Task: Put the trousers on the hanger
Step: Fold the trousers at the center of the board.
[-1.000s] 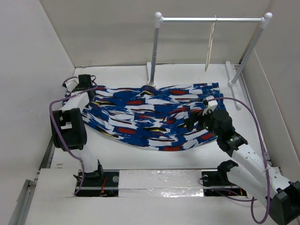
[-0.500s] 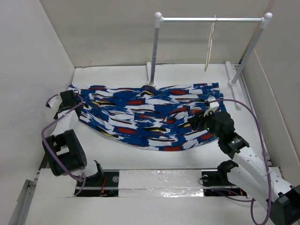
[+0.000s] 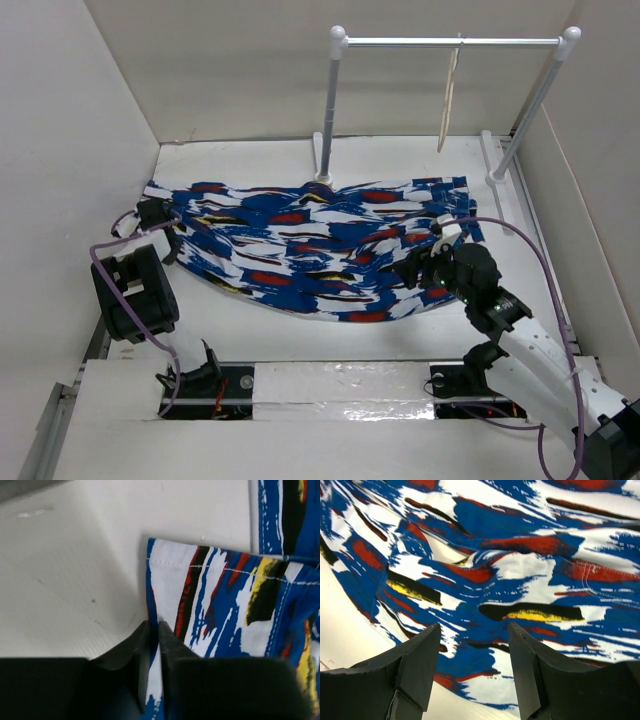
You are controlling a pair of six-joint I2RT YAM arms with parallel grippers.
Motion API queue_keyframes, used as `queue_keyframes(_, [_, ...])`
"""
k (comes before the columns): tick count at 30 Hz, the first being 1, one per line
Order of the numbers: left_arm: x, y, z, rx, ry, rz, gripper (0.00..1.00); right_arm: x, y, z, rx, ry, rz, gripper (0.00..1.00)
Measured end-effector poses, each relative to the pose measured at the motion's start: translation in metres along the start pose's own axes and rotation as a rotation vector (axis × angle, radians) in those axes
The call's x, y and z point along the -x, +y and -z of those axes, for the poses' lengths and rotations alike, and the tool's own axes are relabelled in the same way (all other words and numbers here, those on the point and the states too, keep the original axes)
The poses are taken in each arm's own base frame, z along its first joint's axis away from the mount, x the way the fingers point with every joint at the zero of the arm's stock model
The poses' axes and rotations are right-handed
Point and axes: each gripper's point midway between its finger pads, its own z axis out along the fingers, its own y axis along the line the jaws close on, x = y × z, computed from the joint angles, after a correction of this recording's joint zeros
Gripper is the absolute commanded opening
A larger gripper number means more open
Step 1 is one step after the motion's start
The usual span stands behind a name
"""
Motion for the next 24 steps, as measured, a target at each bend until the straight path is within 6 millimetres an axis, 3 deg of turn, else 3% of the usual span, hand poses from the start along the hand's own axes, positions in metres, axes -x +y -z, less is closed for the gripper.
queue_keyframes(5, [0.002, -0.002, 0.004, -0.009, -0.003, 0.005, 0.0, -0.003, -0.011, 0.001, -0.067, 0.003, -0.015, 0.55])
queue_keyframes(8, [0.016, -0.01, 0.026, -0.065, -0.037, 0.018, 0.0, -0.007, -0.028, 0.003, -0.147, 0.002, -0.048, 0.53])
queue_keyframes(10, [0.038, -0.022, 0.058, -0.155, -0.099, 0.04, 0.0, -0.011, -0.046, 0.005, -0.215, 0.002, -0.078, 0.53])
queue_keyframes(14, [0.089, -0.038, 0.151, -0.393, -0.298, 0.104, 0.0, -0.015, -0.084, 0.016, -0.374, -0.001, -0.163, 0.62])
queue_keyframes(16, [0.104, -0.039, 0.196, -0.501, -0.386, 0.128, 0.0, -0.017, -0.104, 0.024, -0.467, -0.009, -0.222, 0.7])
queue_keyframes(18, [0.108, -0.036, 0.228, -0.593, -0.444, 0.148, 0.0, -0.023, -0.123, 0.034, -0.562, -0.011, -0.284, 0.71])
queue_keyframes(20, [0.101, -0.03, 0.244, -0.653, -0.461, 0.151, 0.0, -0.029, -0.139, 0.044, -0.644, -0.009, -0.346, 0.71])
queue_keyframes(24, [0.087, -0.022, 0.252, -0.711, -0.452, 0.138, 0.0, -0.046, -0.166, 0.066, -0.784, -0.002, -0.483, 0.68])
